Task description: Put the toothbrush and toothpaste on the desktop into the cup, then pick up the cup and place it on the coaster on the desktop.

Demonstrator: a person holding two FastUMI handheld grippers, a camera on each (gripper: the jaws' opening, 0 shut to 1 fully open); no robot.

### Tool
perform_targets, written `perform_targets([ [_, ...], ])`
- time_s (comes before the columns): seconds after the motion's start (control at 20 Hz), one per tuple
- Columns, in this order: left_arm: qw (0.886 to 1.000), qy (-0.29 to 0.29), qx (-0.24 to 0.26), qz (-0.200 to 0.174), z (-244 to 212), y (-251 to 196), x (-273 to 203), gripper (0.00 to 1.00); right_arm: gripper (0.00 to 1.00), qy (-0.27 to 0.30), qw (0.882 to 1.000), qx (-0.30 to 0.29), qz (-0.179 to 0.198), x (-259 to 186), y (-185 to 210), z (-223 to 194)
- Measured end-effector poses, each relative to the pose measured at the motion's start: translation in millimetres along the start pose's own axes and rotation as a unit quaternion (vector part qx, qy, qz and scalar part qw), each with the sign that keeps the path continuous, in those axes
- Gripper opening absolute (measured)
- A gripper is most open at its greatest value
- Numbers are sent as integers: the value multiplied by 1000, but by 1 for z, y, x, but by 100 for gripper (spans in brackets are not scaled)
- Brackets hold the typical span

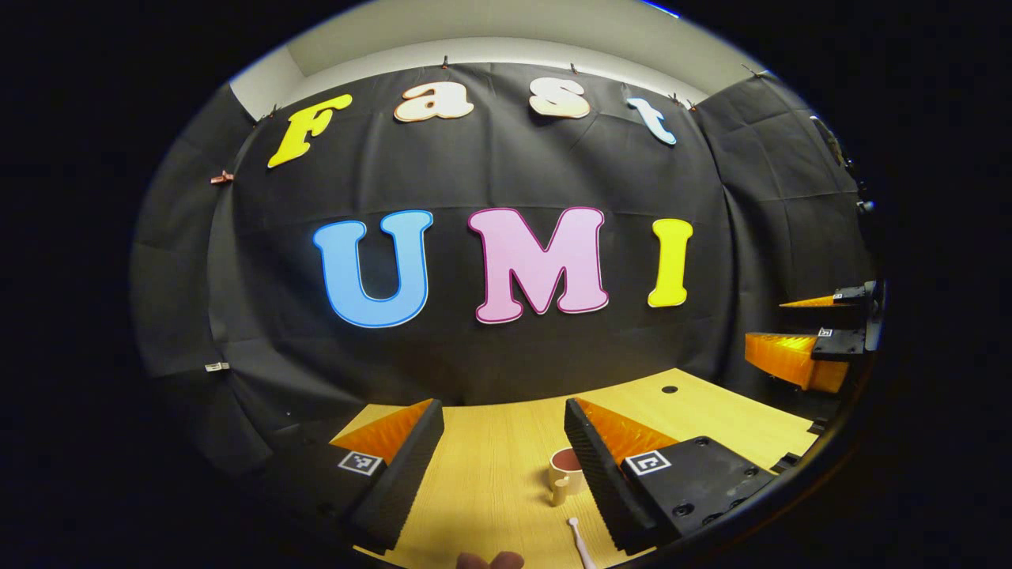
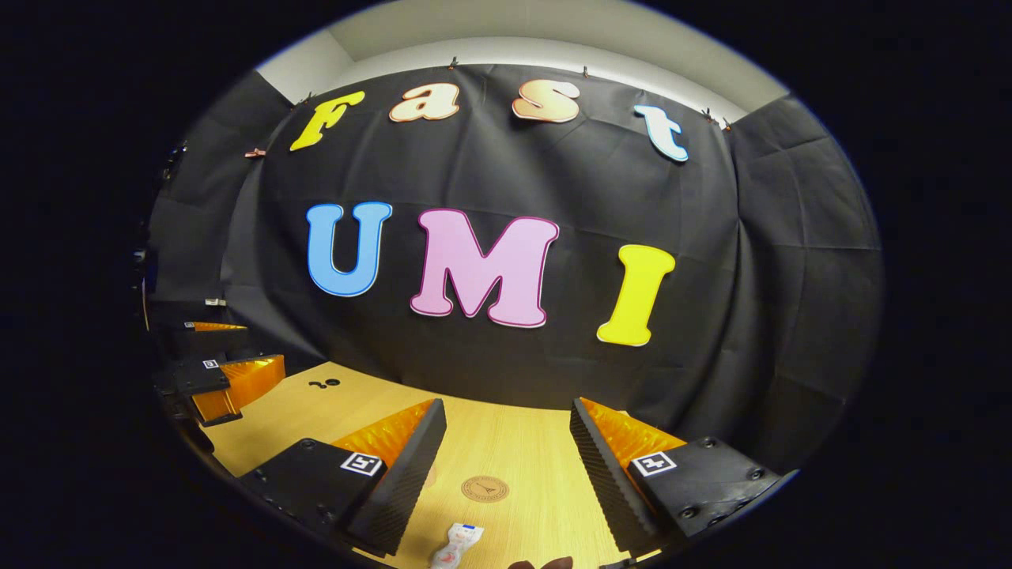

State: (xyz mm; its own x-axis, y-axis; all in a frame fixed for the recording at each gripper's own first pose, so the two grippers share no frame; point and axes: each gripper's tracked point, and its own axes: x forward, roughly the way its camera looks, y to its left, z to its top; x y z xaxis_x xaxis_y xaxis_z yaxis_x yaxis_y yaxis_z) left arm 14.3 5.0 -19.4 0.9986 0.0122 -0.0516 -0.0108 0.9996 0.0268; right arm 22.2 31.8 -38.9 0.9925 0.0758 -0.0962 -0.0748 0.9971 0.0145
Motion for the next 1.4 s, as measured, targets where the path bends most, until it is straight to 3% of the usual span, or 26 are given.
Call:
perform_targets([
  [0.3, 1000, 26, 5, 3, -20, 1, -5, 95, 98, 88, 996, 11, 10, 5, 10, -61],
  [0.6, 998, 54, 14, 4, -41, -4, -15, 95, 97, 197, 980, 34, 23, 0, 23, -147],
  [0.85, 996, 83, 18, 7, -61, -4, -26, 96, 97, 285, 957, 36, 31, -11, 33, -216],
  [1.05, 994, 109, 28, 15, -81, 1, -38, 96, 97, 356, 933, 37, 34, -18, 43, -269],
  [1.4, 985, 163, 45, 31, -130, 8, -48, 95, 96, 441, 895, 53, 32, -15, 57, -319],
])
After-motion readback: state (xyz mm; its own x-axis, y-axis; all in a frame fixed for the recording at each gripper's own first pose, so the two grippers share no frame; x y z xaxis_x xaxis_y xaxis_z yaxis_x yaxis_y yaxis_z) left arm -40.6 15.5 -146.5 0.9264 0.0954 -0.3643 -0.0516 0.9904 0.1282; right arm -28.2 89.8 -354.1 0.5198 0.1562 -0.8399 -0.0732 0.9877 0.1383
